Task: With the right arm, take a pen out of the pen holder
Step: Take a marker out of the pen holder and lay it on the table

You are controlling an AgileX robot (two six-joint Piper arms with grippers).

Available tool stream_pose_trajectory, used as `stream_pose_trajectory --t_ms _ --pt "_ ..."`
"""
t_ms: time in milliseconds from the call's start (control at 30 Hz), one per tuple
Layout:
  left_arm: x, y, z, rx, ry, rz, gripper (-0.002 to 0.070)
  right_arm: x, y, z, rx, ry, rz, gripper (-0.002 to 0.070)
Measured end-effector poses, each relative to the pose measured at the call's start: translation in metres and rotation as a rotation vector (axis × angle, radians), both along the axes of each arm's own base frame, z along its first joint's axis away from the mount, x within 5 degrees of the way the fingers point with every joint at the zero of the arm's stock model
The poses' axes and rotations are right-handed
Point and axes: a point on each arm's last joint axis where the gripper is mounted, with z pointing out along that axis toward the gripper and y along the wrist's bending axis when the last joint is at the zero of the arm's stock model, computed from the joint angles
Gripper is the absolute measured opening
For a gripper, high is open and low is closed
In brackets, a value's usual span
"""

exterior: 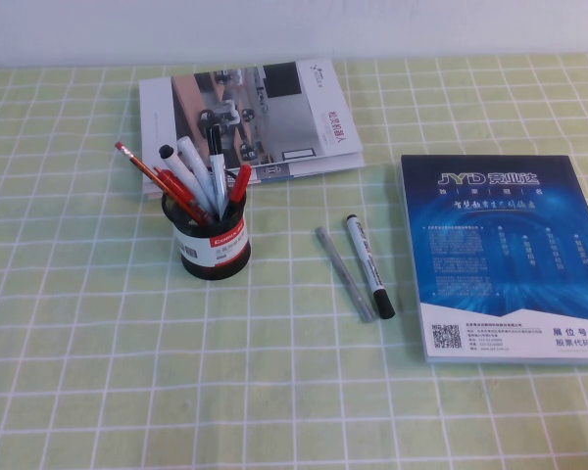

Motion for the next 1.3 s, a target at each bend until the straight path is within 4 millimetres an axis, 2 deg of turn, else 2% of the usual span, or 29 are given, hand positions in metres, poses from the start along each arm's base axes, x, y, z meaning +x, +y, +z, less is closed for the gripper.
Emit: stream_pose_trajectory --t_ms 200,400,500,733,1100,1200,1300 --pt "0.0 0.0 0.0 0.0 0.0 0.0 -0.0005 0.0 0.001 0.001 0.026 -0.007 0.001 -0.0012" --pt "0.0 0.0 0.0 0.0 0.0 0.0 -0.0005 0.001 0.003 0.005 0.127 -0.046 -0.002 -0.0012" --pt "0.0 0.0 0.0 0.0 0.0 0.0 -0.0005 0.002 0.004 0.01 0.214 -0.087 -0.01 -0.0013" --pt "0.0 0.0 0.0 0.0 0.0 0.0 -0.0005 0.003 0.004 0.022 0.543 -0.175 -0.051 -0.0012" --pt "0.0 0.0 0.0 0.0 0.0 0.0 -0.0005 0.003 0.005 0.025 0.6 -0.18 -0.05 -0.0013" --pt "0.0 0.0 0.0 0.0 0.0 0.0 -0.0005 0.001 0.008 0.043 0.601 -0.179 -0.011 -0.0013" --pt "0.0 0.0 0.0 0.0 0.0 0.0 -0.0005 0.004 0.013 0.066 0.557 -0.1 0.031 -0.0013"
